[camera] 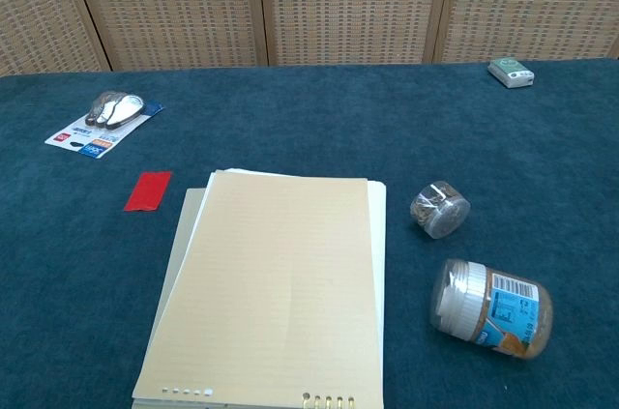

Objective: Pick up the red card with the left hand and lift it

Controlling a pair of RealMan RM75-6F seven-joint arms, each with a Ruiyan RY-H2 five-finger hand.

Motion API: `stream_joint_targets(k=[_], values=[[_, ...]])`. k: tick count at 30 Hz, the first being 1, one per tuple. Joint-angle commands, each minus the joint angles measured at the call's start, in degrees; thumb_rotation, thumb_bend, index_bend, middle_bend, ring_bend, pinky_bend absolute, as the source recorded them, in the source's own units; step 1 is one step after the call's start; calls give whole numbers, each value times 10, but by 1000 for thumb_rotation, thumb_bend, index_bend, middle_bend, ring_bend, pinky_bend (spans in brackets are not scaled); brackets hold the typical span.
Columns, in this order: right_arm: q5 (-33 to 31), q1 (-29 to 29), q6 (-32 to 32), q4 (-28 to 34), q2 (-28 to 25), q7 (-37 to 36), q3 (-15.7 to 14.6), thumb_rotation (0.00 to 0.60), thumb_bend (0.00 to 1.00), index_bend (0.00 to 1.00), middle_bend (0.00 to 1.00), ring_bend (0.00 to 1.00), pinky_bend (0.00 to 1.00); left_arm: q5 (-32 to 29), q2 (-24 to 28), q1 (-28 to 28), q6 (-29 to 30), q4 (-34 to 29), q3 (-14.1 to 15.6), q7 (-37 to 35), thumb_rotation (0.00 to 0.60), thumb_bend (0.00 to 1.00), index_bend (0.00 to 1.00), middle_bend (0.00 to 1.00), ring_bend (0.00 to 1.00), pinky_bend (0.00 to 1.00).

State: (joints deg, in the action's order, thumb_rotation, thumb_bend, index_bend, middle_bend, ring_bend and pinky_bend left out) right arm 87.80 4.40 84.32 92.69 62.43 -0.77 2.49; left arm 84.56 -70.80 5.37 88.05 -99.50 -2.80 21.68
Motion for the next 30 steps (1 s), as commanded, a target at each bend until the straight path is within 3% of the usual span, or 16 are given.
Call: stream_joint_targets(k=[1, 30], values=[[1, 0, 1, 1, 0, 0, 0, 600, 131, 65, 0, 0, 0, -1, 0, 0, -1, 1, 0, 1, 600, 261, 0, 0, 0, 0], [6, 0, 3, 3, -1, 6, -1, 600, 131, 65, 0, 0, 0, -10, 2, 1, -10, -3, -4, 3, 600, 261, 0, 0, 0, 0]])
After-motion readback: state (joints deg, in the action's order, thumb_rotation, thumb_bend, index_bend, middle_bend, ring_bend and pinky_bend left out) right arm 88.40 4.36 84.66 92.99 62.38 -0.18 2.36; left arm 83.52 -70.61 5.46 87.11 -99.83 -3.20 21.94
